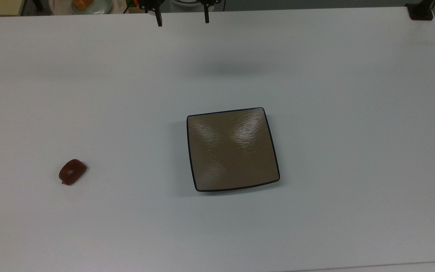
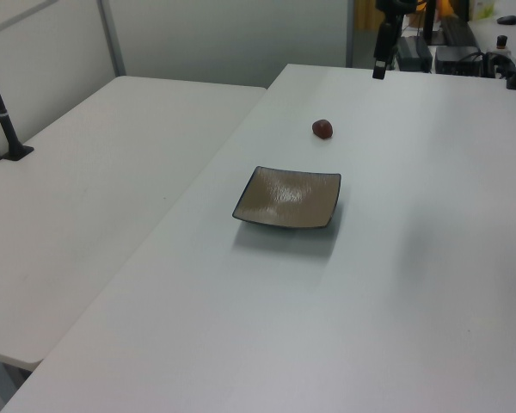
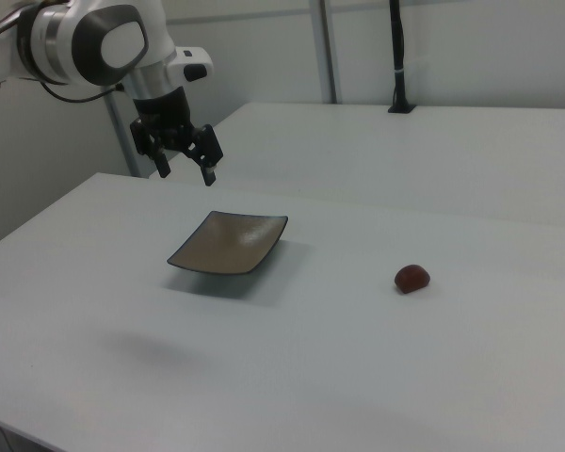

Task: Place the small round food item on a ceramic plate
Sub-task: 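Move the gripper over the small reddish-brown food item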

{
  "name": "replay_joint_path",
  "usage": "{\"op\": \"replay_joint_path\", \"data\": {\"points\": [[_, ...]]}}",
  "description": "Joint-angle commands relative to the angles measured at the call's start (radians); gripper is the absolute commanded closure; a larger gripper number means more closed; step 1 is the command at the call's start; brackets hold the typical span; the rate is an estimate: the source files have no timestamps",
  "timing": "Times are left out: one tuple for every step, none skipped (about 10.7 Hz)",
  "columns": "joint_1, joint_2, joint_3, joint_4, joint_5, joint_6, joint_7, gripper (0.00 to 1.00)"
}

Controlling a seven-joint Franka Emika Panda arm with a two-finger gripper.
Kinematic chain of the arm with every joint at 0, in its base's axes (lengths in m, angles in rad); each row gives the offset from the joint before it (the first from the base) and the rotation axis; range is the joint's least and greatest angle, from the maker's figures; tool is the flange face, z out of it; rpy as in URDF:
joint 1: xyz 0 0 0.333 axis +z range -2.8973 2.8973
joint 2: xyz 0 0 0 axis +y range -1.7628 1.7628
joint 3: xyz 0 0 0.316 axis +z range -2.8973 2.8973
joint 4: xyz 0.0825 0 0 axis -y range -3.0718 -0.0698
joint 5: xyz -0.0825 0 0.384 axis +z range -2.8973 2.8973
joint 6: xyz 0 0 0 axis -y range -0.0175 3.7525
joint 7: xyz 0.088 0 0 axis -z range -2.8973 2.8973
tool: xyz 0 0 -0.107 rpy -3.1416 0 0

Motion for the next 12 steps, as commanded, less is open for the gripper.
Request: {"op": "replay_joint_path", "data": {"points": [[0.002,0.010,0.005,-0.012,0.012,0.015,-0.004,0.00],[0.001,0.009,0.005,-0.012,0.012,0.015,-0.003,0.00],[-0.002,0.011,0.005,-0.012,0.012,0.015,-0.004,0.00],[-0.002,0.012,0.005,-0.011,0.010,0.015,-0.003,0.00],[-0.005,0.012,0.002,-0.011,0.010,0.016,-0.003,0.00],[-0.013,0.015,-0.001,-0.009,0.010,0.019,-0.003,0.00],[-0.024,0.017,-0.001,-0.009,0.012,0.025,-0.003,0.00],[-0.025,0.023,-0.001,-0.009,0.010,0.029,-0.004,0.00],[-0.033,0.040,-0.003,-0.003,0.010,0.029,-0.003,0.00],[-0.042,0.055,-0.003,0.020,0.010,0.027,-0.001,0.00],[-0.044,0.070,-0.012,0.040,0.006,0.024,0.000,0.00],[-0.044,0.081,-0.038,0.061,0.006,0.019,0.034,0.00]]}}
